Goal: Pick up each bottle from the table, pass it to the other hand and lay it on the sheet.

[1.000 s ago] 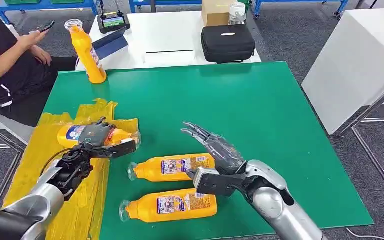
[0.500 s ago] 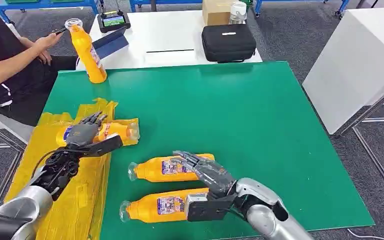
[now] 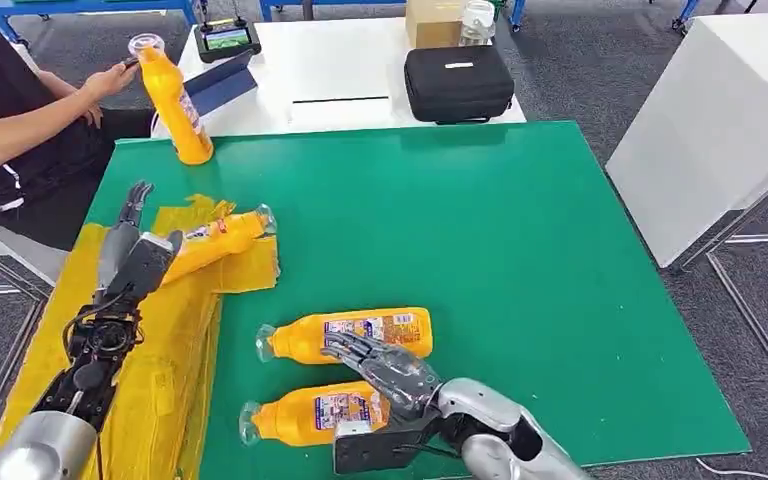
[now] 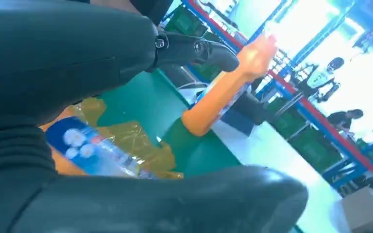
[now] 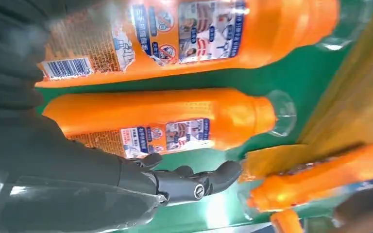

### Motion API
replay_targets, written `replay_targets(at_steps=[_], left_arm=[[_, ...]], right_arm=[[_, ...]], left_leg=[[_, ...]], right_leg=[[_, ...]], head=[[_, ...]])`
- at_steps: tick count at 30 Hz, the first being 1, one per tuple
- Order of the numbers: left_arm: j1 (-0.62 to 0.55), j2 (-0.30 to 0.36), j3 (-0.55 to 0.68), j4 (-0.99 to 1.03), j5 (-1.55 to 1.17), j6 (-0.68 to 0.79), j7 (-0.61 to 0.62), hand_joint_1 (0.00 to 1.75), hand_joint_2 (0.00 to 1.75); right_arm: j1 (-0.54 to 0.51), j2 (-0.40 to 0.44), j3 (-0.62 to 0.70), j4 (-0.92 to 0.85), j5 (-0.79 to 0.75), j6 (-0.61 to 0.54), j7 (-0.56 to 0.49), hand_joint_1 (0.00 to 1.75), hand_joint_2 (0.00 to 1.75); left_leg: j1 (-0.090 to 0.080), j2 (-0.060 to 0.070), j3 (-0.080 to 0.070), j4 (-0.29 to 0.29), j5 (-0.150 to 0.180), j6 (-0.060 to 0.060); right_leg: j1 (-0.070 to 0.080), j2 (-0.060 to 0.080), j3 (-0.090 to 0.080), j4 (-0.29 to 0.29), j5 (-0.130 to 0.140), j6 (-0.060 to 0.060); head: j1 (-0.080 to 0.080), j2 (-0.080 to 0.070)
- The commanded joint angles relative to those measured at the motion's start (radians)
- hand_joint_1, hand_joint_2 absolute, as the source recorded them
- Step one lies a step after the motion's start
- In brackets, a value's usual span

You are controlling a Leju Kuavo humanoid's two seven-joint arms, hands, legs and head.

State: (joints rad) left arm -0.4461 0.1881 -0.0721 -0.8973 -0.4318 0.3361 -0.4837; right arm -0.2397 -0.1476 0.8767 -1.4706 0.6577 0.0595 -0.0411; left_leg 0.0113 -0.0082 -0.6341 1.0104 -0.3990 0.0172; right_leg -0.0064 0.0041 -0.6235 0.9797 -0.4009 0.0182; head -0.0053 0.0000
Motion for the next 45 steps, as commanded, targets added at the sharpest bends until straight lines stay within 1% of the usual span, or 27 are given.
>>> replay_targets(at_steps=[1,3,5,6,9,11,12,15,18,21,24,25,28,29,30,31,32,33,34,37,39,40,41,42,43,44,45], left_arm=[[0.019,-0.006,0.021,-0.001,0.032,0.007,-0.005,0.0,0.0],[0.021,-0.009,0.02,-0.005,0.034,0.006,-0.006,0.0,0.0],[0.019,-0.011,0.019,-0.006,0.034,0.007,-0.005,0.0,0.0],[0.016,-0.012,0.018,-0.006,0.034,0.006,-0.004,0.0,0.0],[-0.024,-0.023,0.008,0.016,0.031,0.006,0.007,0.0,0.0],[-0.048,-0.021,-0.001,0.037,0.029,0.007,0.015,0.0,0.0],[-0.058,-0.018,-0.004,0.048,0.032,0.006,0.015,0.0,0.0],[-0.061,-0.018,-0.007,0.054,0.039,0.008,0.01,0.0,0.0],[-0.066,-0.022,-0.012,0.054,0.046,0.004,0.009,0.0,0.0],[-0.068,-0.025,-0.014,0.055,0.047,0.005,0.009,0.0,0.0],[-0.083,-0.035,-0.026,0.065,0.05,0.006,0.009,0.0,0.0],[-0.086,-0.039,-0.03,0.067,0.049,0.006,0.01,0.0,0.0],[-0.098,-0.049,-0.04,0.08,0.054,0.011,0.008,0.0,0.0],[-0.106,-0.053,-0.046,0.087,0.057,0.008,0.007,0.0,0.0],[-0.114,-0.058,-0.049,0.092,0.06,0.011,0.007,0.0,0.0],[-0.124,-0.062,-0.055,0.102,0.063,0.01,0.007,0.0,0.0],[-0.132,-0.067,-0.058,0.106,0.066,0.011,0.008,0.0,0.0],[-0.136,-0.07,-0.059,0.106,0.067,0.011,0.009,0.0,0.0],[-0.139,-0.071,-0.063,0.11,0.069,0.011,0.011,0.0,0.0],[-0.138,-0.07,-0.065,0.11,0.071,0.009,0.01,0.0,0.0],[-0.14,-0.073,-0.07,0.11,0.075,0.007,0.008,0.0,0.0],[-0.141,-0.075,-0.07,0.11,0.077,0.007,0.009,0.0,0.0],[-0.142,-0.075,-0.069,0.11,0.079,0.006,0.009,0.0,0.0],[-0.143,-0.074,-0.069,0.109,0.084,0.004,0.01,0.0,0.0],[-0.143,-0.074,-0.069,0.109,0.084,0.004,0.01,0.0,0.0],[-0.143,-0.072,-0.068,0.109,0.084,0.003,0.01,0.0,0.0],[-0.143,-0.072,-0.068,0.108,0.085,0.003,0.01,0.0,0.0]], right_arm=[[-0.031,-0.008,0.095,0.12,0.051,-0.023,0.066,0.0,1.75],[-0.024,-0.011,0.092,0.122,0.052,-0.024,0.07,0.0,1.75],[-0.022,-0.012,0.093,0.123,0.053,-0.025,0.071,0.0,1.75],[-0.022,-0.011,0.092,0.121,0.059,-0.027,0.078,0.0,1.75],[-0.02,0.01,0.095,0.128,0.08,0.001,0.123,0.0,1.75],[-0.019,0.022,0.099,0.135,0.09,0.021,0.142,0.0,1.75],[-0.018,0.024,0.101,0.138,0.094,0.03,0.149,0.0,1.75],[-0.005,0.015,0.101,0.146,0.102,0.046,0.165,0.0,1.75],[-0.001,0.012,0.102,0.171,0.103,0.056,0.173,0.0,1.75],[0.0,0.011,0.101,0.181,0.102,0.063,0.181,0.0,1.75],[0.01,0.011,0.106,0.225,0.127,0.095,0.231,0.0,1.75],[0.022,0.009,0.106,0.24,0.132,0.099,0.237,0.0,1.75],[0.036,0.01,0.119,0.306,0.156,0.126,0.25,0.0,1.75],[0.035,0.014,0.125,0.332,0.167,0.148,0.259,0.03,1.75],[0.035,0.017,0.132,0.356,0.177,0.161,0.261,1.45,1.75],[0.033,0.019,0.142,0.38,0.193,0.19,0.266,1.55,1.75],[0.031,0.016,0.157,0.4,0.214,0.215,0.276,1.66,1.75],[0.036,0.015,0.155,0.405,0.213,0.213,0.275,1.66,1.75],[0.031,0.017,0.162,0.422,0.226,0.221,0.273,1.71,1.75],[0.031,0.014,0.163,0.427,0.229,0.225,0.27,1.73,1.75],[0.03,0.006,0.168,0.429,0.232,0.239,0.262,1.75,1.75],[0.031,0.003,0.169,0.429,0.235,0.24,0.261,1.75,1.75],[0.03,0.002,0.17,0.429,0.237,0.243,0.261,1.75,1.75],[0.031,0.001,0.173,0.427,0.244,0.246,0.262,1.75,1.75],[0.031,0.001,0.173,0.427,0.244,0.246,0.262,1.75,1.75],[0.03,0.002,0.172,0.426,0.244,0.246,0.262,1.75,1.75],[0.029,0.003,0.171,0.424,0.243,0.246,0.261,1.75,1.75]], left_leg=[[0.0,0.002,0.004,-0.001,-0.001,0.0],[0.0,0.002,0.005,-0.001,-0.002,0.0],[0.0,0.0,0.002,-0.001,-0.001,0.0],[0.0,0.0,0.005,-0.001,-0.002,0.0],[0.0,0.0,0.006,0.0,-0.003,0.0],[0.0,-0.001,0.002,0.0,-0.001,0.0],[0.001,-0.001,0.003,0.0,-0.002,-0.001],[0.0,-0.001,0.0,0.0,-0.001,0.0],[0.0,-0.001,0.003,-0.001,-0.001,0.0],[0.0,-0.001,0.002,-0.001,-0.001,0.0],[0.0,-0.002,0.005,-0.001,-0.002,0.0],[0.0,-0.002,0.0,-0.001,0.0,0.0],[0.001,-0.004,0.003,-0.002,0.0,0.0],[0.0,-0.003,0.002,-0.002,0.0,0.0],[0.0,-0.005,0.004,-0.002,0.0,0.0],[0.0,-0.005,0.006,-0.003,-0.001,0.0],[0.001,-0.003,0.003,-0.001,0.0,0.0],[0.001,-0.004,0.003,-0.001,0.0,0.0],[0.001,-0.006,0.006,-0.003,0.0,0.0],[0.001,-0.002,0.013,-0.002,-0.002,-0.001],[0.001,-0.003,0.017,-0.003,-0.002,-0.002],[0.001,-0.001,0.023,-0.001,-0.009,-0.004],[0.001,-0.002,0.026,-0.002,-0.01,-0.005],[0.001,-0.001,0.032,-0.002,-0.015,0.001],[0.001,0.001,0.035,-0.002,-0.017,0.0],[0.001,-0.003,0.032,-0.004,-0.014,0.0],[0.001,0.0,0.035,-0.002,-0.016,-0.001]], right_leg=[[0.0,0.002,0.003,-0.001,-0.001,0.0],[0.0,0.001,0.005,-0.002,-0.001,0.0],[0.0,0.0,0.002,-0.001,-0.001,0.0],[0.0,-0.001,0.005,-0.002,-0.002,0.0],[0.001,-0.001,0.006,-0.001,-0.003,0.0],[0.001,-0.002,0.002,0.0,-0.002,0.0],[0.001,-0.002,0.003,-0.001,-0.002,-0.001],[0.0,-0.002,0.0,-0.001,-0.001,0.0],[0.0,-0.002,0.003,-0.002,-0.002,0.0],[0.0,-0.002,0.002,-0.001,-0.001,0.0],[0.001,-0.003,0.005,-0.002,-0.003,0.0],[0.0,-0.003,0.0,-0.002,-0.001,0.0],[0.001,-0.005,0.004,-0.003,-0.002,0.0],[0.0,-0.004,0.002,-0.003,-0.001,0.0],[0.001,-0.006,0.005,-0.004,-0.002,0.0],[0.0,-0.007,0.007,-0.004,-0.002,0.0],[0.001,-0.004,0.004,-0.003,-0.001,0.0],[0.001,-0.004,0.003,-0.003,-0.001,0.0],[0.001,-0.007,0.007,-0.004,-0.002,0.0],[0.001,-0.004,0.011,-0.005,-0.002,0.0],[0.001,-0.005,0.015,-0.006,-0.002,-0.002],[0.001,-0.002,0.012,-0.004,-0.008,-0.004],[0.001,-0.003,0.014,-0.005,-0.01,-0.001],[0.001,-0.002,0.019,-0.006,-0.012,-0.002],[0.002,0.0,0.021,-0.005,-0.013,-0.002],[0.001,-0.003,0.019,-0.007,-0.011,-0.002],[0.002,0.0,0.022,-0.005,-0.013,-0.002]], head=[[0.0,0.0],[0.0,0.0],[0.0,0.0],[0.0,0.0],[0.0,0.0],[0.0,0.0],[0.0,0.0],[0.0,0.0],[0.0,0.0],[0.0,0.0],[0.0,0.0],[0.0,0.0],[0.0,0.0],[0.0,0.0],[0.0,0.0],[0.0,0.0],[0.0,0.0],[0.0,0.0],[0.0,0.0],[0.0,0.0],[0.0,0.0],[0.0,0.0],[0.0,0.0],[0.0,0.0],[0.0,0.0],[0.0,0.0],[0.0,0.0]])
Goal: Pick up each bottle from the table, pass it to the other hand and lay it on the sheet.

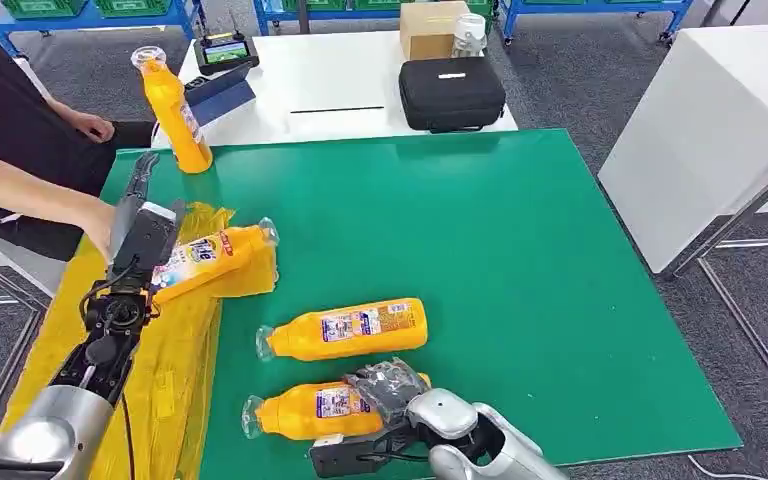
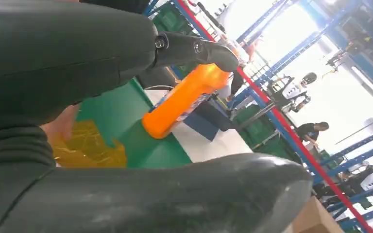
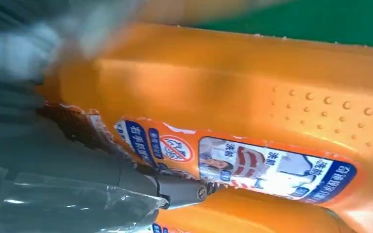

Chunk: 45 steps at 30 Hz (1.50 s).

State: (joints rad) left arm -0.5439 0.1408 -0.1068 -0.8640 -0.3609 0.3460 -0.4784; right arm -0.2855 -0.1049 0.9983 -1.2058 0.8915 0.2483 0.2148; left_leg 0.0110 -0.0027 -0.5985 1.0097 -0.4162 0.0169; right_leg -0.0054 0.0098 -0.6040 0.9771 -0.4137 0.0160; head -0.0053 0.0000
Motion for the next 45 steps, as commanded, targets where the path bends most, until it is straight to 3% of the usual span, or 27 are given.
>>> replay_targets(at_steps=[1,3,9,12,14,16,18,23,28,29,33,36,40,45], left_arm=[[-0.045,-0.024,-0.033,0.075,0.014,-0.007,0.005,0.0,0.0],[-0.031,-0.024,-0.022,0.056,0.038,-0.031,0.011,0.0,0.0],[-0.023,-0.021,-0.019,0.046,0.047,-0.044,0.01,0.0,0.0],[-0.012,-0.022,0.011,0.034,0.12,-0.117,0.024,0.0,0.0],[0.029,-0.014,0.06,-0.006,0.225,-0.184,0.029,0.0,0.0],[0.062,-0.001,0.104,-0.036,0.333,-0.253,0.028,0.0,0.0],[0.056,0.004,0.118,-0.035,0.388,-0.293,0.027,0.0,0.0],[0.053,-0.005,0.142,-0.044,0.479,-0.337,0.035,0.0,0.0],[0.059,-0.003,0.144,-0.05,0.5,-0.336,0.063,0.0,0.0],[0.045,-0.008,0.147,-0.034,0.525,-0.349,0.1,0.0,1.75],[0.014,-0.012,0.124,-0.009,0.573,-0.397,0.141,0.0,1.75],[0.053,-0.021,0.088,-0.095,0.7,-0.511,0.156,0.0,1.75],[0.118,-0.075,-0.041,-0.293,0.753,-0.516,0.219,0.0,1.75],[0.074,-0.139,-0.151,-0.315,0.782,-0.518,0.244,0.0,1.75]], right_arm=[[0.074,-0.04,0.05,0.159,0.01,0.057,0.005,1.75,1.75],[0.099,-0.043,-0.037,0.106,-0.056,0.02,-0.009,1.75,1.75],[0.091,-0.065,-0.055,0.058,-0.075,0.055,-0.01,1.75,1.75],[0.129,-0.083,-0.216,-0.046,-0.241,-0.022,-0.074,1.75,1.75],[0.156,-0.119,-0.369,-0.183,-0.435,-0.05,-0.181,1.75,1.75],[0.147,-0.152,-0.481,-0.273,-0.637,-0.024,-0.296,1.75,1.75],[0.12,-0.16,-0.541,-0.317,-0.737,0.002,-0.358,1.75,1.75],[0.17,-0.105,-0.666,-0.485,-0.804,-0.016,-0.432,1.75,1.75],[0.177,-0.061,-0.709,-0.53,-0.818,-0.028,-0.452,1.75,1.75],[0.168,-0.044,-0.724,-0.533,-0.826,-0.033,-0.464,1.75,1.75],[0.134,-0.024,-0.751,-0.532,-0.828,-0.031,-0.463,1.75,1.75],[0.101,-0.008,-0.773,-0.489,-0.714,-0.115,-0.447,1.75,1.75],[-0.092,0.038,-0.749,-0.261,-0.502,-0.281,-0.391,1.75,1.75],[-0.315,0.085,-0.677,0.063,-0.327,-0.383,-0.29,1.75,1.75]], left_leg=[[0.001,-0.007,-0.002,-0.003,0.004,-0.001],[0.001,-0.005,0.002,-0.002,0.005,-0.002],[0.001,-0.009,0.001,-0.002,0.005,-0.001],[0.001,-0.009,0.002,-0.002,0.004,-0.001],[0.0,-0.007,0.002,-0.001,0.003,0.0],[-0.001,-0.005,0.001,0.0,0.003,0.0],[-0.002,-0.002,-0.003,0.0,0.003,0.001],[-0.003,-0.001,-0.019,0.002,0.007,0.003],[-0.001,-0.002,-0.021,0.002,0.007,0.003],[-0.001,-0.002,-0.018,0.002,0.005,0.002],[-0.001,-0.002,-0.023,0.002,0.007,0.003],[0.0,-0.003,-0.022,0.002,0.007,0.003],[-0.001,0.001,-0.024,0.002,0.008,0.003],[-0.001,0.0,-0.025,0.002,0.009,0.004]], right_leg=[[0.001,-0.008,0.002,-0.004,0.001,0.0],[0.001,-0.006,0.005,-0.003,0.001,-0.001],[0.001,-0.009,0.006,-0.003,0.001,0.001],[0.001,-0.009,0.007,-0.003,0.0,0.002],[0.0,-0.007,0.007,-0.002,-0.001,0.003],[-0.001,-0.005,0.006,-0.001,-0.001,0.003],[-0.003,-0.002,0.013,-0.001,0.0,0.004],[-0.003,-0.001,-0.003,0.002,0.006,0.005],[-0.002,-0.002,-0.005,0.001,0.006,0.006],[-0.002,-0.003,-0.002,0.001,0.004,0.005],[-0.002,-0.003,-0.008,0.002,0.006,0.006],[-0.001,-0.004,-0.005,0.001,0.005,0.005],[-0.002,0.0,-0.009,0.001,0.007,0.006],[-0.003,0.0,-0.009,0.001,0.008,0.007]], head=[[0.0,0.0],[0.0,0.0],[0.0,0.0],[0.0,0.0],[0.0,0.0],[0.0,0.0],[0.0,0.0],[0.0,0.0],[0.0,0.0],[0.0,0.0],[0.0,0.0],[0.0,0.0],[0.0,0.0],[0.0,0.0]])
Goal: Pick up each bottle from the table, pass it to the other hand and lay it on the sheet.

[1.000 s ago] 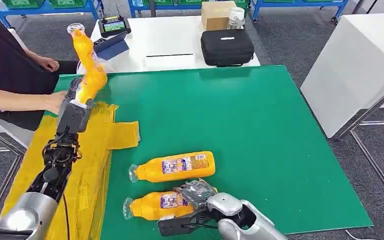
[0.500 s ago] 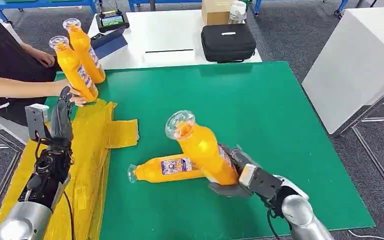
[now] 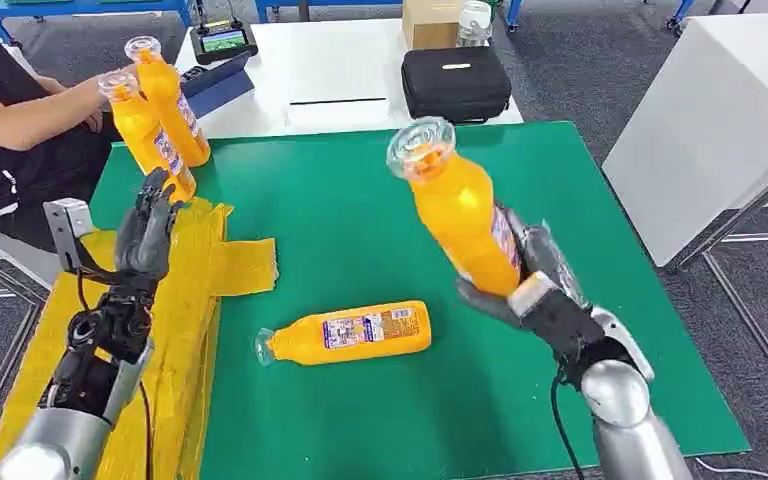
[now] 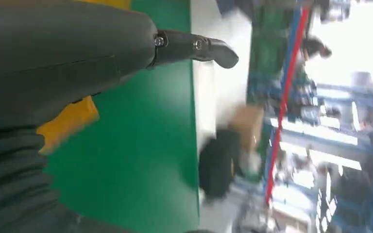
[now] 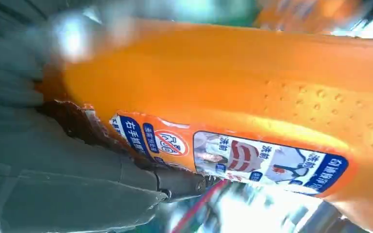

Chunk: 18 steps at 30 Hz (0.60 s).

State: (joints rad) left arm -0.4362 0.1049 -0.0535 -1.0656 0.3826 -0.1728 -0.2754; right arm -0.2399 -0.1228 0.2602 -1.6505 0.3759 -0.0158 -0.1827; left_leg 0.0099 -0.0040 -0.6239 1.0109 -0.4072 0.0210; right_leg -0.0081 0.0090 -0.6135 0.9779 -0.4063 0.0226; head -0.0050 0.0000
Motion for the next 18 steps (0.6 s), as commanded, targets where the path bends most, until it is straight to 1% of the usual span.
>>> replay_targets(at_steps=[1,2,4,5,7,9,10,11,15,16,17,18], left_arm=[[-0.058,-0.11,-0.231,-0.097,0.039,0.002,0.043,0.0,1.75],[-0.066,-0.112,-0.238,-0.093,0.043,0.006,0.046,0.0,1.75],[-0.096,-0.109,-0.257,-0.077,0.054,0.013,0.047,0.0,1.75],[-0.104,-0.108,-0.259,-0.074,0.057,0.015,0.049,0.0,1.75],[-0.107,-0.108,-0.26,-0.072,0.061,0.016,0.05,0.0,1.75],[-0.104,-0.103,-0.257,-0.074,0.063,0.016,0.051,0.0,1.75],[-0.104,-0.103,-0.257,-0.074,0.063,0.016,0.051,0.0,1.75],[-0.102,-0.103,-0.258,-0.075,0.068,0.012,0.051,0.0,1.75],[-0.109,-0.114,-0.267,-0.075,0.071,0.014,0.051,0.0,1.75],[-0.098,-0.121,-0.268,-0.084,0.074,0.011,0.052,0.0,1.75],[-0.093,-0.124,-0.269,-0.087,0.074,0.011,0.052,0.0,1.75],[-0.083,-0.13,-0.271,-0.091,0.08,0.005,0.051,0.0,1.75]], right_arm=[[-0.425,0.138,0.07,0.618,0.206,-0.129,0.111,1.75,1.75],[-0.448,0.156,0.073,0.661,0.22,-0.152,0.116,1.75,1.75],[-0.522,0.202,0.08,0.78,0.224,-0.159,0.111,1.75,1.75],[-0.54,0.211,0.085,0.805,0.227,-0.165,0.111,1.75,1.75],[-0.548,0.217,0.087,0.819,0.229,-0.172,0.112,1.75,1.75],[-0.543,0.213,0.088,0.817,0.228,-0.174,0.109,1.75,1.75],[-0.543,0.213,0.088,0.817,0.228,-0.174,0.109,1.75,1.75],[-0.542,0.209,0.093,0.813,0.229,-0.169,0.108,1.75,1.75],[-0.59,0.251,0.121,0.891,0.248,-0.169,0.118,1.75,1.75],[-0.601,0.274,0.132,0.927,0.251,-0.175,0.106,1.75,1.75],[-0.601,0.283,0.142,0.934,0.259,-0.179,0.105,1.75,1.75],[-0.601,0.307,0.162,0.95,0.271,-0.184,0.105,1.75,1.75]], left_leg=[[0.0,0.001,0.0,0.001,0.001,0.001],[0.0,0.003,0.0,0.001,0.001,0.001],[-0.001,0.004,0.0,0.001,0.001,0.001],[-0.001,0.005,0.0,0.002,0.002,0.001],[-0.001,0.003,-0.001,0.001,0.003,0.001],[-0.001,0.003,0.002,0.001,0.002,-0.001],[0.0,0.001,0.0,0.0,0.004,-0.001],[0.0,0.001,0.001,0.0,0.003,-0.001],[0.001,0.002,0.0,0.002,0.003,-0.001],[0.001,0.002,0.0,0.002,0.002,-0.001],[0.0,0.002,-0.003,0.001,0.004,0.0],[0.0,0.003,-0.002,0.002,0.003,0.0]], right_leg=[[0.0,0.001,0.0,0.0,0.001,0.0],[0.0,0.002,0.001,0.0,0.002,0.0],[0.0,0.003,0.001,0.0,0.002,0.001],[0.0,0.004,-0.001,0.001,0.003,0.001],[0.0,0.002,-0.001,0.001,0.003,0.001],[0.001,0.001,0.001,0.001,0.003,-0.002],[0.0,-0.001,0.0,0.001,0.003,-0.001],[0.001,-0.001,0.001,0.001,0.003,-0.001],[0.001,0.0,-0.001,0.002,0.002,-0.001],[0.001,0.0,0.001,0.003,0.002,-0.001],[0.001,0.001,-0.004,0.002,0.003,-0.001],[0.001,0.002,-0.002,0.002,0.003,-0.001]], head=[[0.0,0.0],[0.0,0.0],[0.0,0.0],[0.0,0.0],[-0.001,0.0],[-0.001,0.0],[0.0,0.0],[-0.001,0.0],[-0.001,0.0],[0.0,0.0],[-0.001,0.0],[0.0,0.0]])
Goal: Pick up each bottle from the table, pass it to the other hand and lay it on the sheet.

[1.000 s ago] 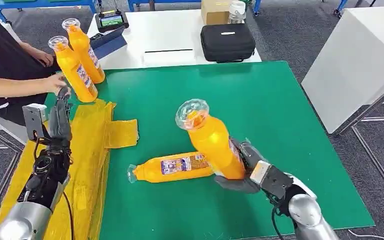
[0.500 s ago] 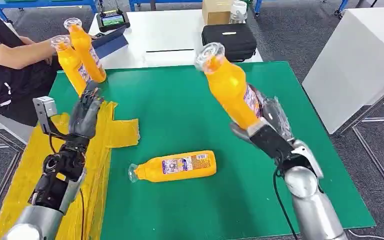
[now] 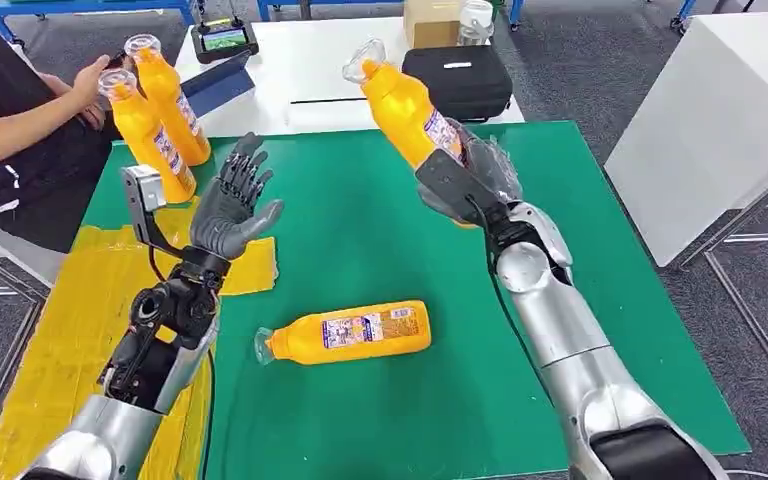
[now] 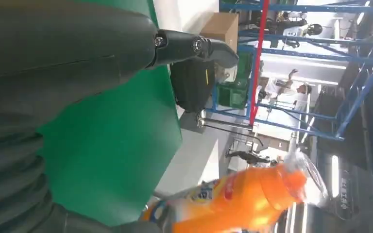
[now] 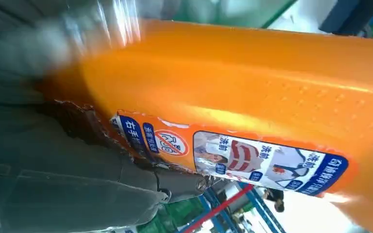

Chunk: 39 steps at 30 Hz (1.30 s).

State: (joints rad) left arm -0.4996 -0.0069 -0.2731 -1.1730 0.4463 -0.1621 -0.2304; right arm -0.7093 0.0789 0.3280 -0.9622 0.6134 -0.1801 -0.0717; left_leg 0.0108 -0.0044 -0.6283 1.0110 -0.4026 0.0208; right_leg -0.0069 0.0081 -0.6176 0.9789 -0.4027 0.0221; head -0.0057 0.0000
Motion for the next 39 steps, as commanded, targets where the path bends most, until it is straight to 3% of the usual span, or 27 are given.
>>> replay_targets(at_steps=[1,7,12,27,31,34,39], left_arm=[[-0.021,-0.022,-0.053,0.018,0.019,-0.01,0.007,0.0,1.75],[-0.054,-0.044,-0.049,0.025,0.03,-0.002,0.017,0.0,1.75],[-0.052,-0.076,-0.035,0.02,0.117,-0.03,0.052,0.0,1.75],[-0.056,-0.08,-0.038,0.026,0.126,-0.026,0.053,0.0,1.75],[-0.077,-0.139,-0.039,0.028,0.218,-0.016,0.052,0.0,1.75],[-0.089,-0.149,-0.059,0.041,0.247,0.015,0.119,0.0,1.75],[-0.117,-0.152,-0.073,0.073,0.297,0.024,0.132,0.0,1.75]], right_arm=[[-0.138,0.123,0.112,0.279,0.043,-0.017,-0.006,1.75,1.75],[-0.151,0.221,0.181,0.301,0.069,-0.001,0.012,1.75,1.75],[-0.14,0.249,0.245,0.284,0.106,-0.014,0.029,1.75,1.75],[-0.142,0.244,0.251,0.285,0.106,-0.014,0.03,1.75,1.75],[-0.131,0.27,0.305,0.3,0.093,-0.04,0.055,1.75,1.75],[-0.125,0.27,0.389,0.311,0.09,-0.071,0.086,1.75,1.75],[-0.105,0.27,0.523,0.317,0.033,-0.099,0.131,1.75,1.75]], left_leg=[[0.0,0.004,0.002,0.001,-0.001,0.0],[0.0,0.003,0.001,0.001,-0.002,-0.001],[0.0,0.002,0.002,0.001,-0.002,-0.001],[-0.001,-0.001,-0.001,0.0,-0.001,0.0],[0.0,-0.001,-0.001,0.001,-0.001,-0.001],[0.0,-0.002,0.0,0.001,-0.001,0.0],[0.0,-0.002,0.001,0.0,-0.001,0.0]], right_leg=[[0.0,0.003,0.001,0.0,0.0,0.0],[0.0,0.002,0.0,0.002,-0.001,-0.001],[0.0,0.001,0.0,0.001,-0.002,-0.001],[0.0,-0.001,-0.001,0.0,-0.001,0.0],[0.0,-0.002,-0.001,0.001,-0.002,-0.001],[0.0,-0.003,0.001,0.0,-0.002,0.0],[0.0,-0.003,0.0,0.0,-0.002,0.0]], head=[[0.0,0.0],[0.0,0.0],[0.0,0.0],[0.0,0.0],[0.0,0.0],[0.0,0.0],[0.001,0.0]])
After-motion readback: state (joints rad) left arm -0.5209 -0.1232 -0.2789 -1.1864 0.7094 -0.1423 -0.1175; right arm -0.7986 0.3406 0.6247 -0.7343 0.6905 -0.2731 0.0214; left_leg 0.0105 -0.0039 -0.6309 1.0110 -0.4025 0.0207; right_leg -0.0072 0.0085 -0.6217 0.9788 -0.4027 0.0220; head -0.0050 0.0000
